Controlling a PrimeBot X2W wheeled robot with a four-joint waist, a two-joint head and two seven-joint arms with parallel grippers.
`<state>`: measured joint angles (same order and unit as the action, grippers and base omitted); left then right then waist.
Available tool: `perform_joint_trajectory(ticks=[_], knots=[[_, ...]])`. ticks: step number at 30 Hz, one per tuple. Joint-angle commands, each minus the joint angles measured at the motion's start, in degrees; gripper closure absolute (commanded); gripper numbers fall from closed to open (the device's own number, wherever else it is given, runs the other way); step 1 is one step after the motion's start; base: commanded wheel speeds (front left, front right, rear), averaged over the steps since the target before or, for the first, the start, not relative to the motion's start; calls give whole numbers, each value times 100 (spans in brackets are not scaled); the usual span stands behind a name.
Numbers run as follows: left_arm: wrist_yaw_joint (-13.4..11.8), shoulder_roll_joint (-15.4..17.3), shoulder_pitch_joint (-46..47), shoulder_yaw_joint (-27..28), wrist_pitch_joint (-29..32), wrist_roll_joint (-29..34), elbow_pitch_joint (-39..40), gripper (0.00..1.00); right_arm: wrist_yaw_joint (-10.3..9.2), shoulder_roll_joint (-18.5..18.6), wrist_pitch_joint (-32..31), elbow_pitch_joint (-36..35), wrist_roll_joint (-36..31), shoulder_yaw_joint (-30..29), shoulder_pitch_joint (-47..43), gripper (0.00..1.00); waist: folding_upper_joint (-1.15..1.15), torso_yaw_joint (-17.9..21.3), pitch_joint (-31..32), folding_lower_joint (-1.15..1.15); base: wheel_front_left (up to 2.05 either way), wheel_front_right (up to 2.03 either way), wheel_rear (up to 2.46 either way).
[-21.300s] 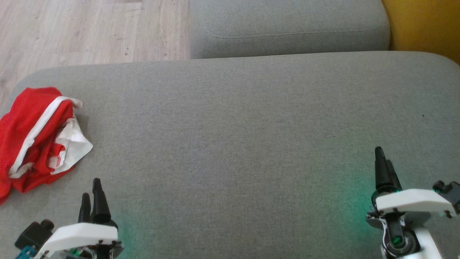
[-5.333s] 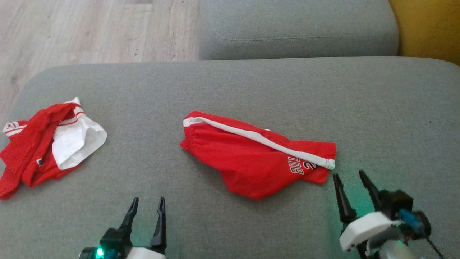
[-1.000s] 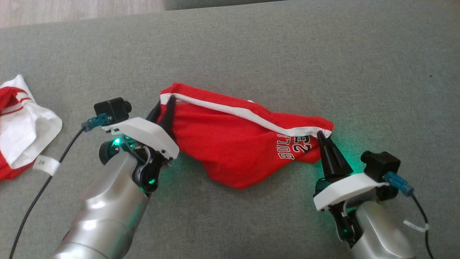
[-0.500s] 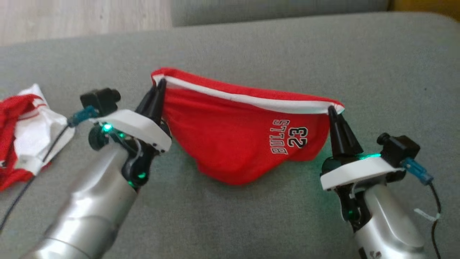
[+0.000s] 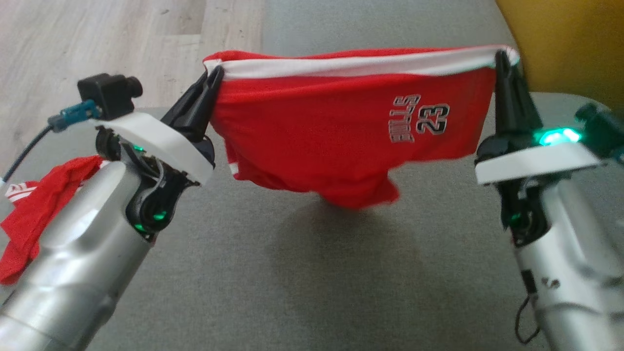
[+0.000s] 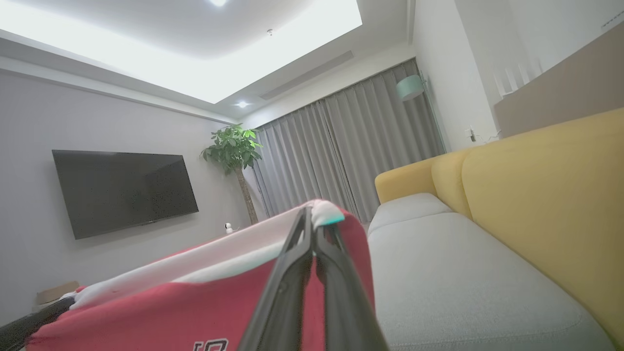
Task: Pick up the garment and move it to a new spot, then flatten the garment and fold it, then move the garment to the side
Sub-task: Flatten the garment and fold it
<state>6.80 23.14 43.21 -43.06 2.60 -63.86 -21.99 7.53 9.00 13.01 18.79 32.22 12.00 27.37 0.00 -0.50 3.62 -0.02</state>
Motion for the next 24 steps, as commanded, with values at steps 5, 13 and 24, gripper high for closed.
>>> perform_joint_trajectory(ticks=[5,13,24], knots=[[-248,438,481,328,178,-45,419,100,-4,235,-402,-37,21,287,834,100,0,-32,-172,2,0,0,0],[-469,119,1073,542,-199,98,10,100,-4,305,-413,794,-129,545,2070,100,0,-69,-833,2,0,0,0],[-146,-593,2298,878,-1706,881,-1164,100,-4,321,194,1447,-666,352,3676,100,0,-62,-1404,2,0,0,0]])
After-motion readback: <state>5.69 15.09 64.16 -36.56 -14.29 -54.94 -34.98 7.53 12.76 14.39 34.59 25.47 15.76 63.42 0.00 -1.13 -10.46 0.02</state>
